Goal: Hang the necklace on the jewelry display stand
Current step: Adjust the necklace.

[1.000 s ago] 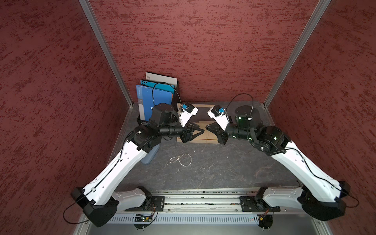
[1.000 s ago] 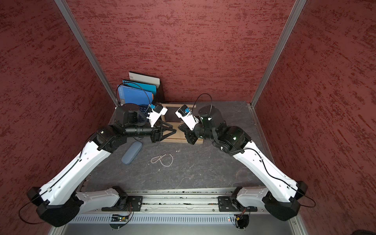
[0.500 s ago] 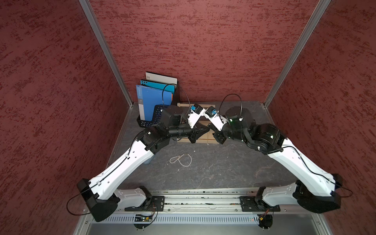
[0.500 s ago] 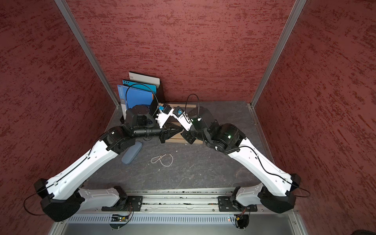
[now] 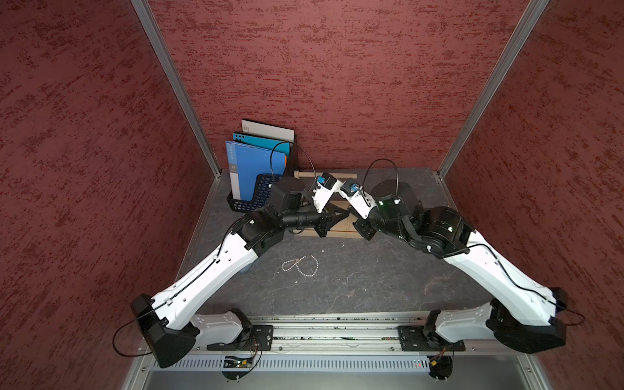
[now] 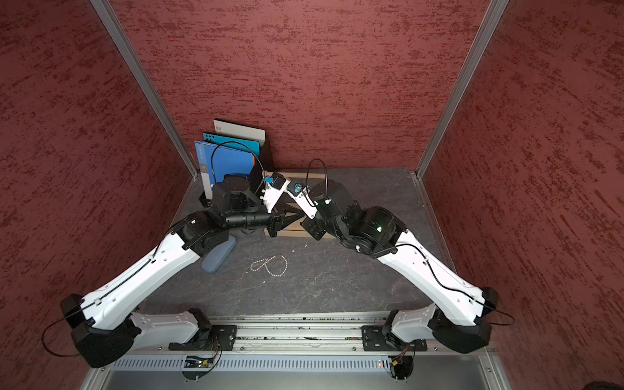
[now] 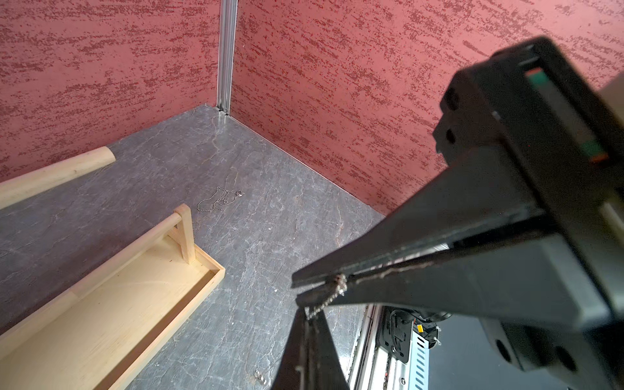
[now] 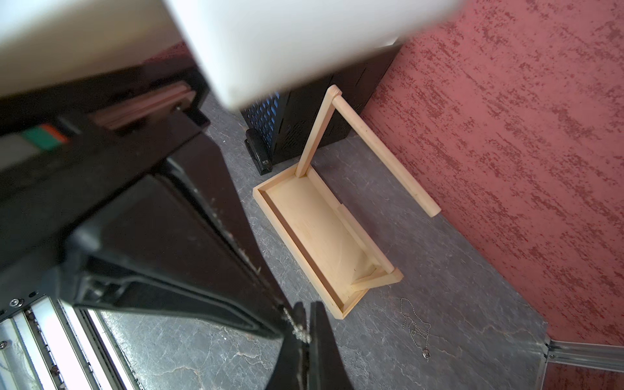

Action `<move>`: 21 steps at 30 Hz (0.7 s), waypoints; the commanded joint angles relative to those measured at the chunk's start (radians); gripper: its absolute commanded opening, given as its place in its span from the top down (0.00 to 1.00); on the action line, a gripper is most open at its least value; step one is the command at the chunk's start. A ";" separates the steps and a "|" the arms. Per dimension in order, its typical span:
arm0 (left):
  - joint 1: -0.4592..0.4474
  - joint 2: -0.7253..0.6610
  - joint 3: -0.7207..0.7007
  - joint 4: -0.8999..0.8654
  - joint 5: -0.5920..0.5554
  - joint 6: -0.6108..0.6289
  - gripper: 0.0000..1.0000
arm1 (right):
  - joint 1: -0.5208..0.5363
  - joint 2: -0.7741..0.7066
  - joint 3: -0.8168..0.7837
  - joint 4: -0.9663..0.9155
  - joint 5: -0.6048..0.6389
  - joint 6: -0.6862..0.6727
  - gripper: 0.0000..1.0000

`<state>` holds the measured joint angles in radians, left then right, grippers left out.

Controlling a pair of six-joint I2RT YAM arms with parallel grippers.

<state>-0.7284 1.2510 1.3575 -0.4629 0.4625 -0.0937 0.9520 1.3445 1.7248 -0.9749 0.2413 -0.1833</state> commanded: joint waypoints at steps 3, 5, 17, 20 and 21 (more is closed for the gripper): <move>0.011 -0.012 0.010 0.005 -0.018 0.012 1.00 | 0.014 -0.075 -0.100 0.120 0.004 0.056 0.83; 0.011 -0.012 0.028 -0.026 -0.031 0.025 1.00 | 0.014 -0.113 -0.165 0.191 0.001 0.079 0.77; 0.014 -0.004 0.156 -0.183 -0.034 0.102 1.00 | 0.014 -0.280 -0.481 0.559 -0.093 0.184 0.55; 0.032 -0.009 0.176 -0.220 0.018 0.123 1.00 | 0.011 -0.308 -0.529 0.583 -0.135 0.199 0.65; 0.042 -0.009 0.185 -0.234 0.046 0.128 1.00 | 0.006 -0.317 -0.541 0.585 -0.164 0.205 0.68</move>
<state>-0.7071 1.2503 1.5066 -0.6754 0.4656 -0.0055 0.9531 1.0492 1.2144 -0.4416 0.1726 -0.0105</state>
